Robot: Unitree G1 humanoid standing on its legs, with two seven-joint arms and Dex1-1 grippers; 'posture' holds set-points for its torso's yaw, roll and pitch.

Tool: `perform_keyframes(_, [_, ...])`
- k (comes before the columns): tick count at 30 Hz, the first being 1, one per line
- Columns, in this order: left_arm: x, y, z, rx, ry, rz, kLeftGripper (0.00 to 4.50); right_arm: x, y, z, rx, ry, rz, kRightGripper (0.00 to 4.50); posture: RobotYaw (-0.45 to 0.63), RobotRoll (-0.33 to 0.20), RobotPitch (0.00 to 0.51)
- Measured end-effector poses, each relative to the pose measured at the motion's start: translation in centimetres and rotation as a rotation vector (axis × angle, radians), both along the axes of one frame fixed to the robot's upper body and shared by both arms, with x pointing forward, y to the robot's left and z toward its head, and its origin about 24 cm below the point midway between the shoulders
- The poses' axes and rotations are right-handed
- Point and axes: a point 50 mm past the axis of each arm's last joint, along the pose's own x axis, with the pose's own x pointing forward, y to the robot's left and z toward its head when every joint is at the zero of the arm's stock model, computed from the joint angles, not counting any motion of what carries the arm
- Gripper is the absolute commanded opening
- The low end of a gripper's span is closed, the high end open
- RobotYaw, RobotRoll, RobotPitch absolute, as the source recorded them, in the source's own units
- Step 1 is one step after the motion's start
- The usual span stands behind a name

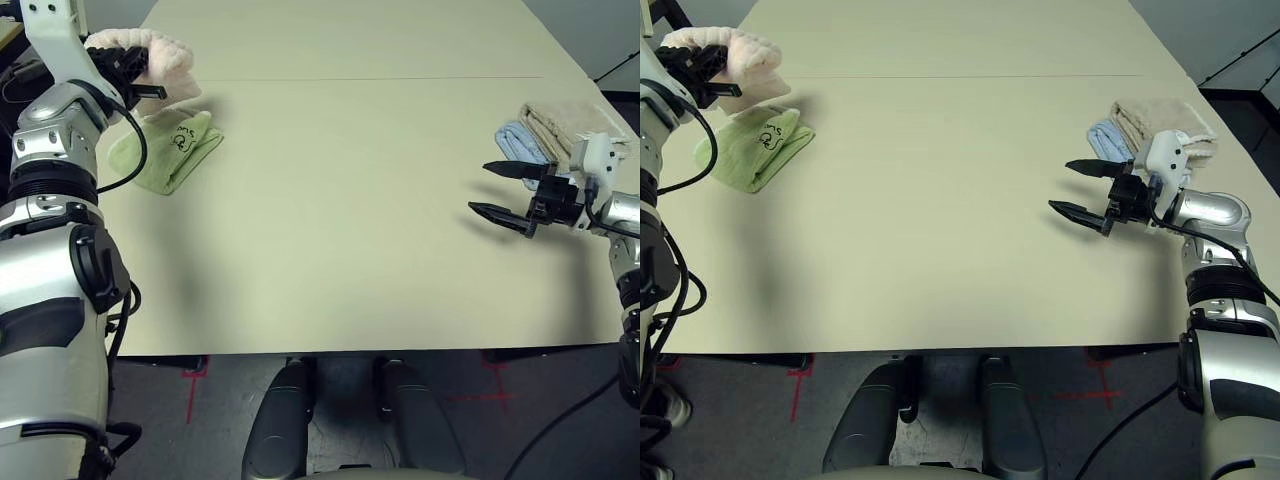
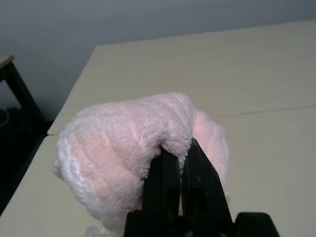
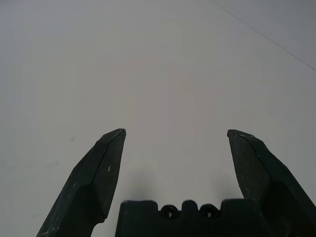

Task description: Fold the towel and set it aside.

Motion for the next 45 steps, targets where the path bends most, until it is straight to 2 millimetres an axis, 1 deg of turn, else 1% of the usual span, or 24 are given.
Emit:
perform_keyframes(6, [-0.4, 0.6, -1.4, 0.009, 0.034, -0.004, 0.01, 0.0, 0.1, 0.2, -0.004, -0.011, 0.006, 4.5, 0.08, 0.0, 0.184])
perform_keyframes(12, [-1.0, 1.0, -3.4, -0.043, 0.108, -0.064, 0.01, 0.0, 0.1, 0.3, -0.003, -0.009, 0.006, 4.5, 0.08, 0.0, 0.18])
perform_keyframes(17, [-2.5, 1.6, -4.9, -0.092, 0.187, -0.074, 0.01, 0.0, 0.1, 0.3, -0.004, -0.01, 0.005, 4.5, 0.08, 0.0, 0.179])
perform_keyframes(19, [-3.3, 2.0, -5.5, -0.148, 0.209, -0.065, 0.01, 0.0, 0.1, 0.3, -0.005, -0.01, 0.005, 4.5, 0.08, 0.0, 0.179])
perform_keyframes(21, [-3.9, 2.4, -5.6, -0.221, 0.216, -0.029, 0.01, 0.0, 0.1, 0.3, -0.005, -0.011, 0.006, 4.5, 0.09, 0.0, 0.181])
perform_keyframes(24, [-4.4, 3.0, -5.1, -0.315, 0.201, 0.025, 0.01, 0.0, 0.1, 0.3, -0.005, -0.011, 0.006, 4.5, 0.08, 0.0, 0.181])
perform_keyframes(27, [-4.8, 3.4, -5.1, -0.395, 0.214, 0.059, 0.01, 0.0, 0.1, 0.3, -0.004, -0.01, 0.006, 4.5, 0.08, 0.0, 0.181])
perform_keyframes(33, [-5.2, 3.1, -5.1, -0.472, 0.251, 0.052, 0.01, 0.0, 0.1, 0.3, -0.004, -0.011, 0.006, 4.5, 0.08, 0.0, 0.181])
perform_keyframes(38, [-5.4, 2.2, -6.2, -0.529, 0.301, 0.014, 0.01, 0.0, 0.1, 0.3, -0.004, -0.011, 0.005, 4.5, 0.08, 0.0, 0.184])
perform_keyframes(42, [-5.6, 1.8, -6.6, -0.51, 0.336, -0.006, 1.14, 0.0, 0.1, 0.3, -0.003, -0.011, 0.004, 4.5, 0.08, 0.0, 0.183])
perform_keyframes(45, [-5.7, 1.6, -7.1, -0.459, 0.377, -0.007, 2.27, 0.1, 0.2, 0.3, -0.002, -0.012, 0.004, 4.5, 0.08, 0.0, 0.181])
